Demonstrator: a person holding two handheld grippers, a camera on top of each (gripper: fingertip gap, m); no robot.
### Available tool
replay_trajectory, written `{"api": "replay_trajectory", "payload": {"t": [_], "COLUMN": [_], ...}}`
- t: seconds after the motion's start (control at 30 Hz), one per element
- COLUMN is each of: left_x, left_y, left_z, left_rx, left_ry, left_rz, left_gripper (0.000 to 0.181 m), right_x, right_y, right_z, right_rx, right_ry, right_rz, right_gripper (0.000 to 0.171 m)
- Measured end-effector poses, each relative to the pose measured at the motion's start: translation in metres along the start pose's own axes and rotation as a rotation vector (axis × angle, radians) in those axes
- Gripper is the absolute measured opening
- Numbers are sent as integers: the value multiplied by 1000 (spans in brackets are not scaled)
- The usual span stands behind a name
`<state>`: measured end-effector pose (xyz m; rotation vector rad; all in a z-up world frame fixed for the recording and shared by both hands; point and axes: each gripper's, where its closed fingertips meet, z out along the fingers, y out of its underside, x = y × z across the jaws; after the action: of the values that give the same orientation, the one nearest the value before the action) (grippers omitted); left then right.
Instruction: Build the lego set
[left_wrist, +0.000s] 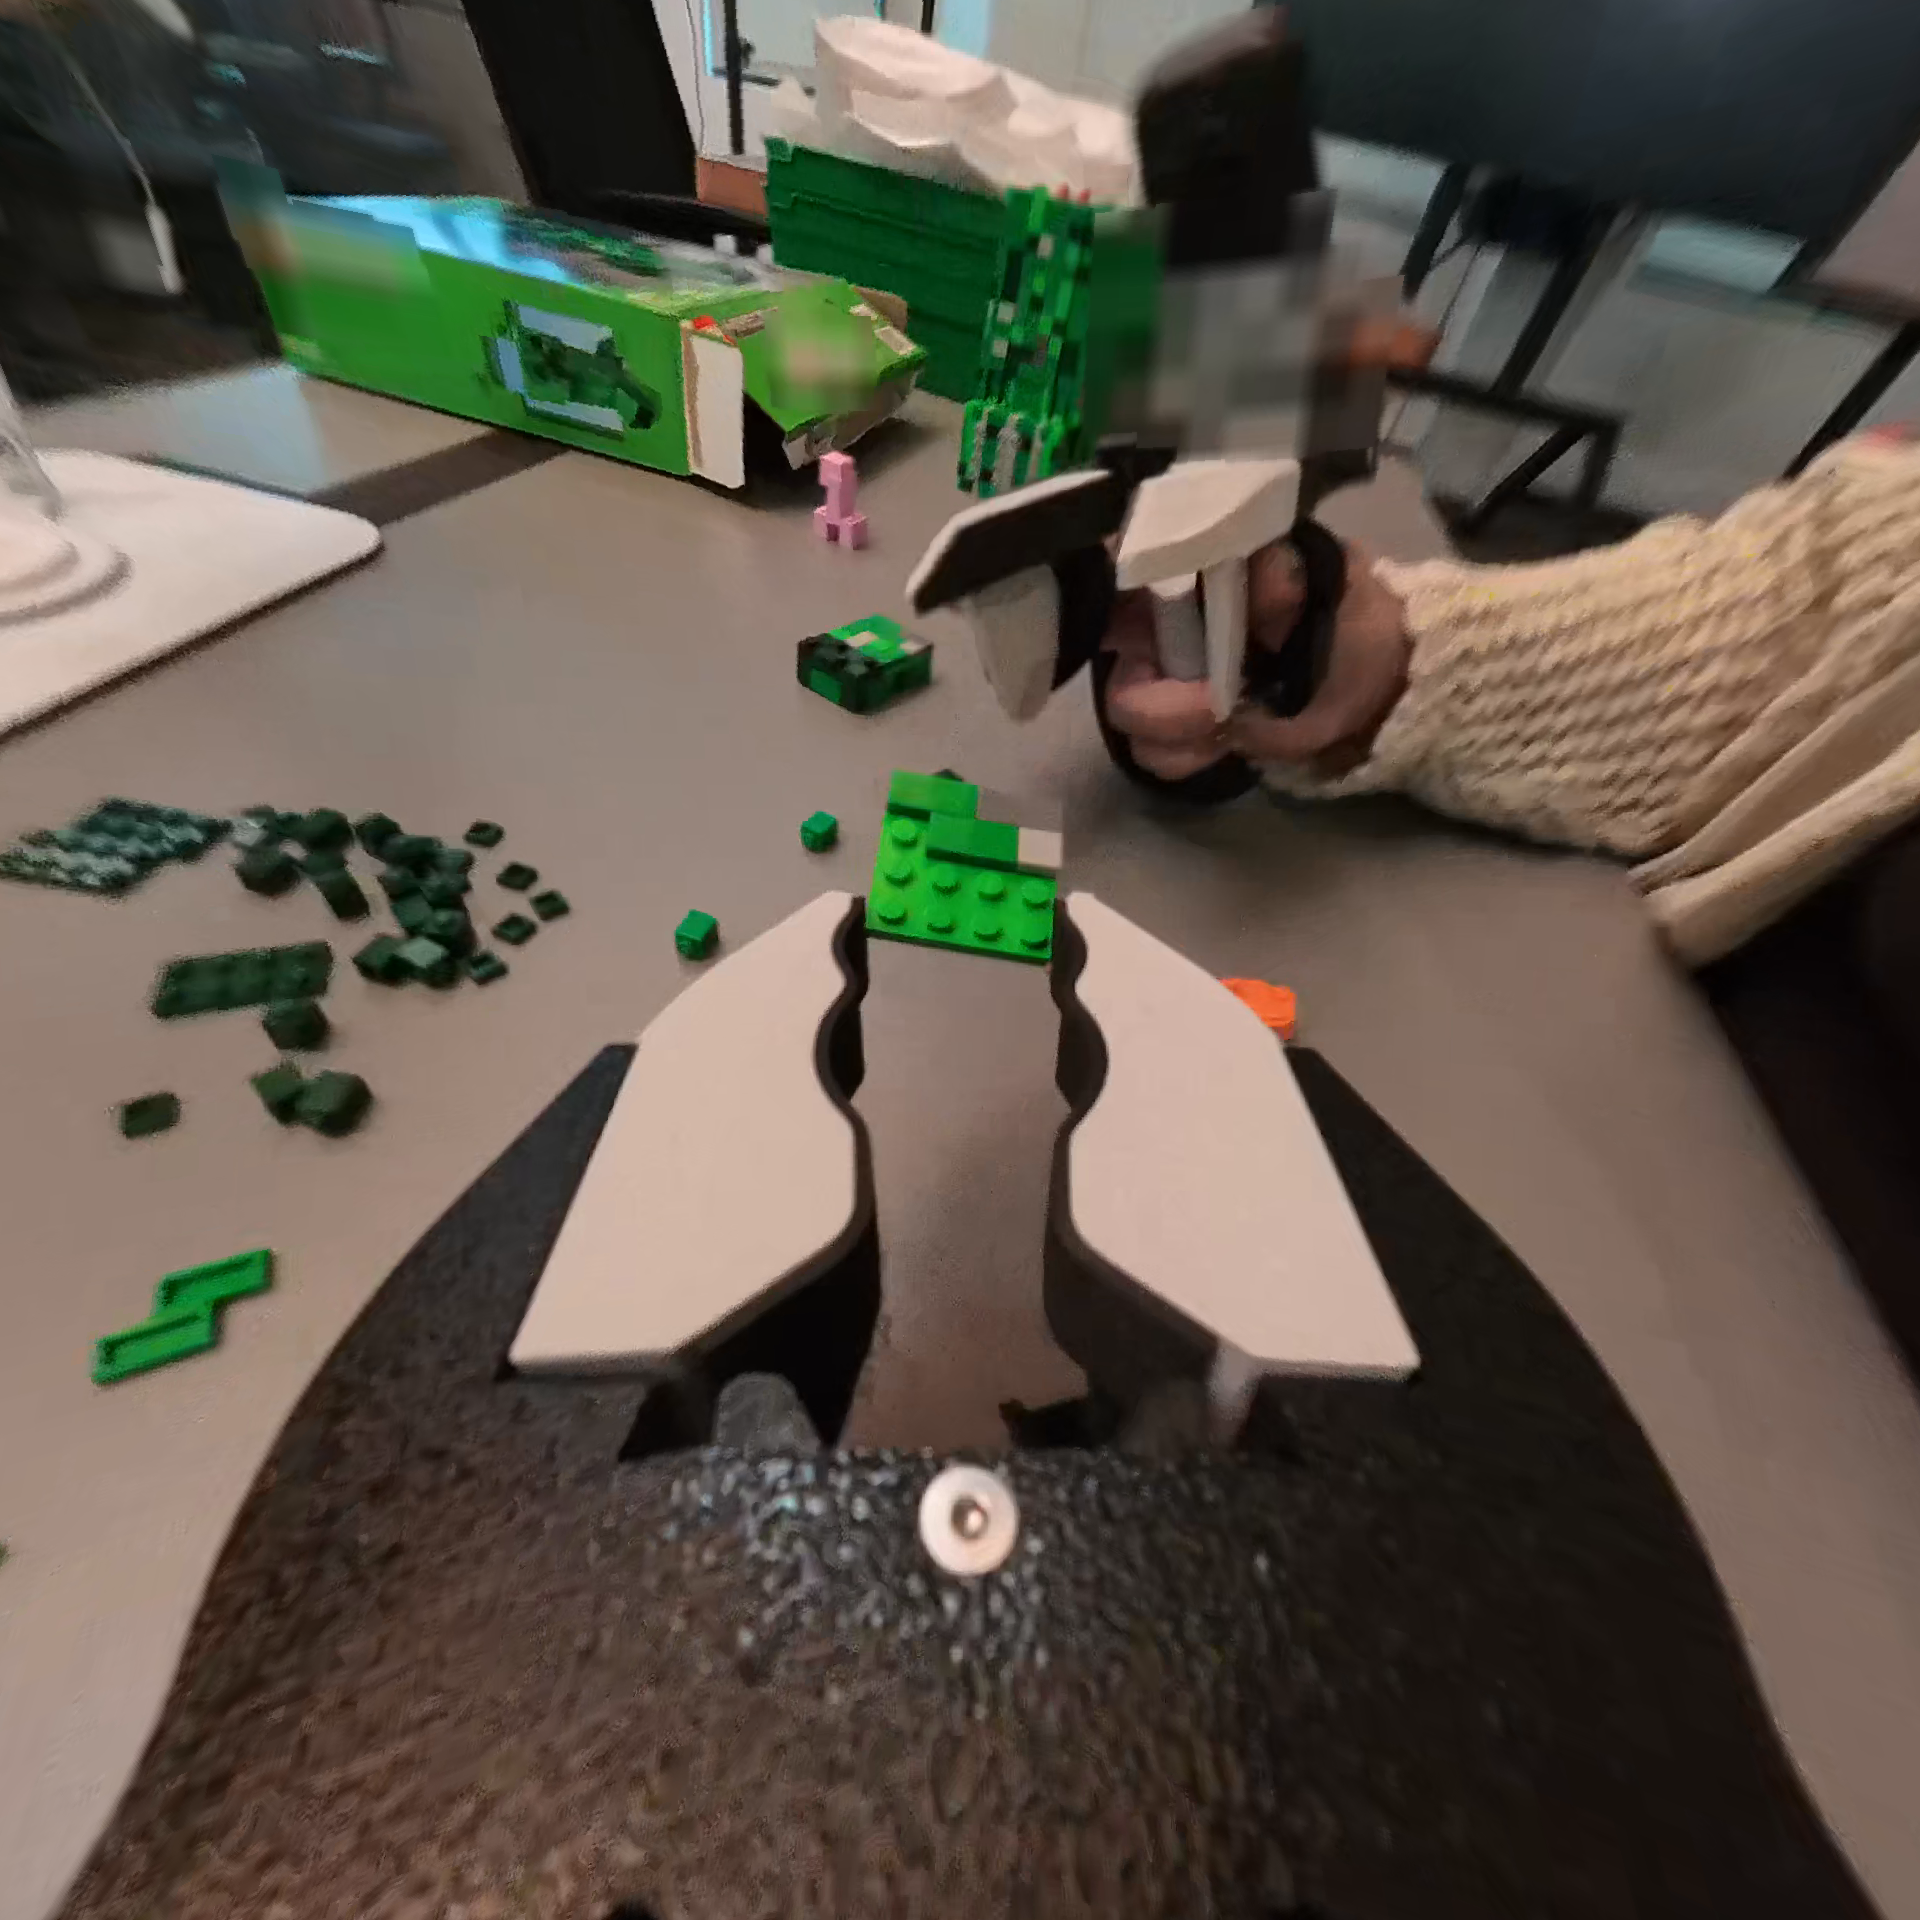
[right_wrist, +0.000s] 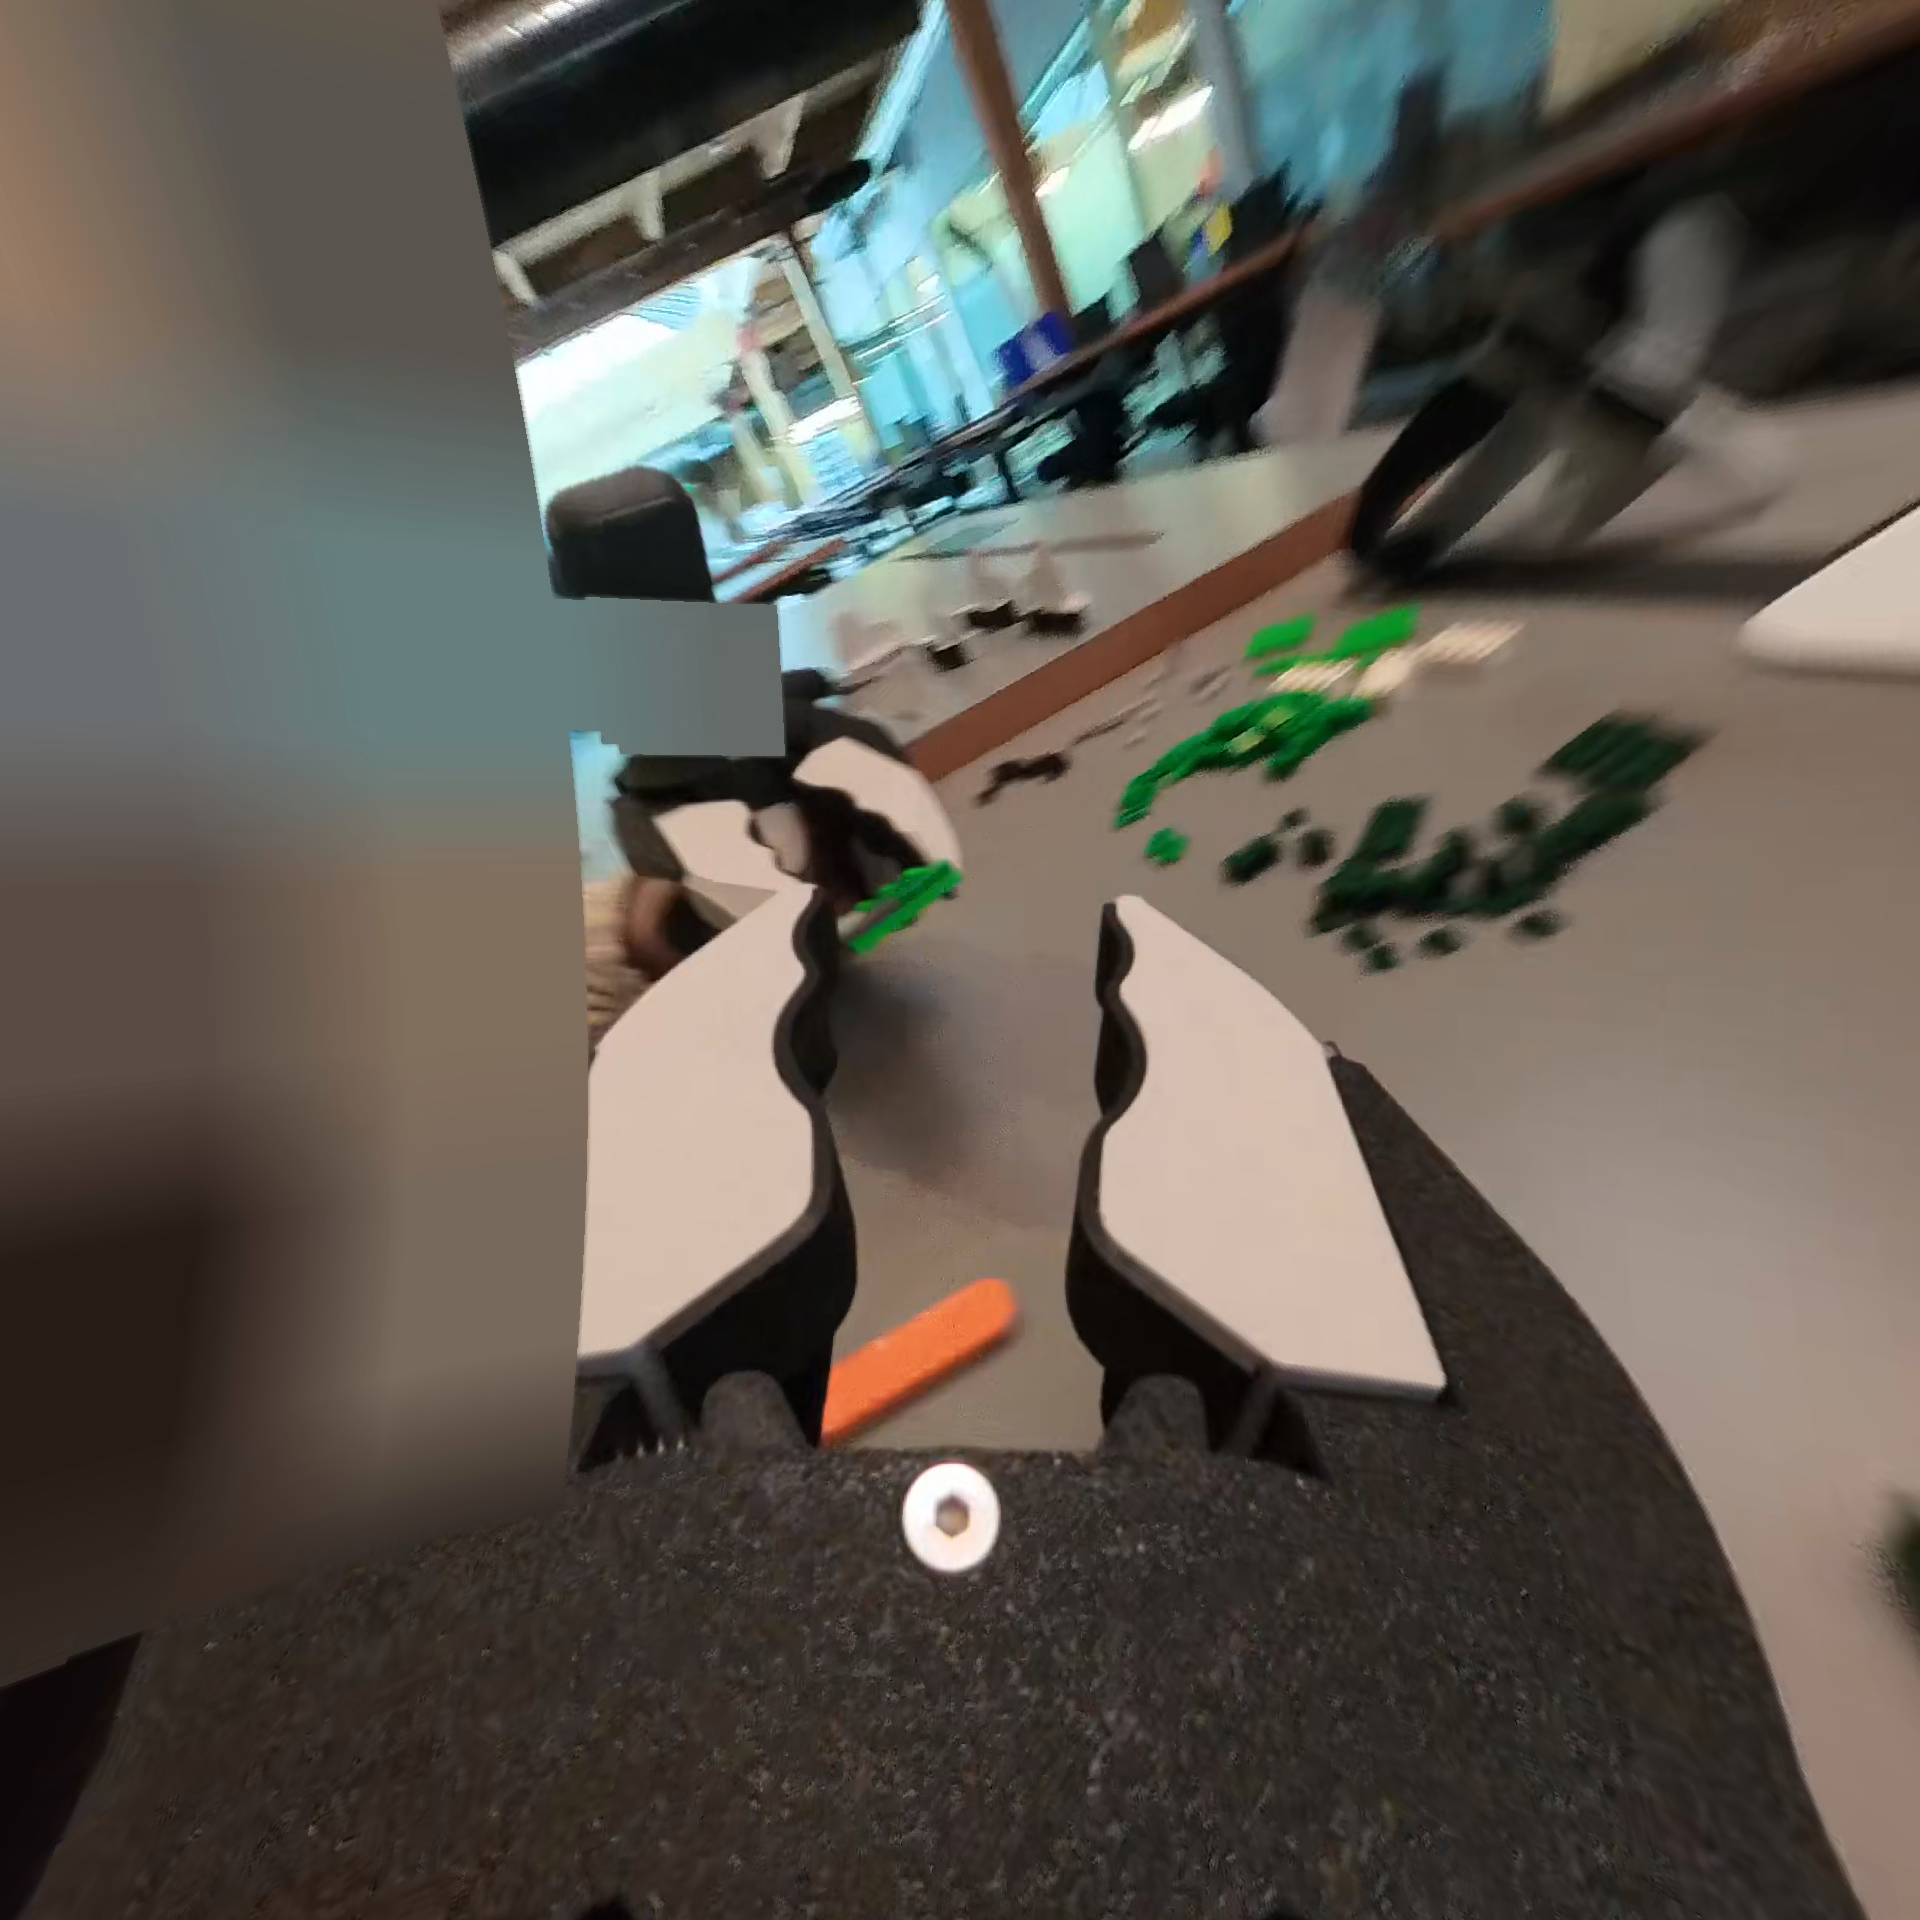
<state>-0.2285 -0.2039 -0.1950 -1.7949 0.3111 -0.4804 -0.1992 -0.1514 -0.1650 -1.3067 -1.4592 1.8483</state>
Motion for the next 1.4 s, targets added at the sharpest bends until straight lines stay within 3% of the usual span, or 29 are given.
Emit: {"api": "replay_trajectory", "payload": {"t": [0.17,0.27,0.37,0.47,0.6,0.93,1.23,1.4], "left_x": [-11,-14,-15,-15,-13,-9,-5,1], "left_y": [1,9,17,23,28,35,40,38], "left_z": [-8,-7,-2,1,4,6,13,22], "left_rx": [41,-29,-96,-150,-183,-228,-275,-261], "left_ry": [39,-16,-70,-107,-102,-68,-100,-134], "left_rz": [-133,-53,31,94,126,115,196,300], "left_gripper": [33,33,33,33,33,33,33,33], "right_x": [15,31,51,78,95,95,64,41], "right_y": [-20,-62,-84,-81,-77,-67,-48,-35], "right_z": [-31,-88,-145,-170,-168,-141,-86,-15], "right_rx": [142,379,527,547,549,439,239,-5], "right_ry": [340,674,830,910,880,777,625,377], "right_rz": [-475,-721,-666,-564,-442,-437,-604,-672], "right_gripper": [41,28,27,28,27,21,15,13]}}
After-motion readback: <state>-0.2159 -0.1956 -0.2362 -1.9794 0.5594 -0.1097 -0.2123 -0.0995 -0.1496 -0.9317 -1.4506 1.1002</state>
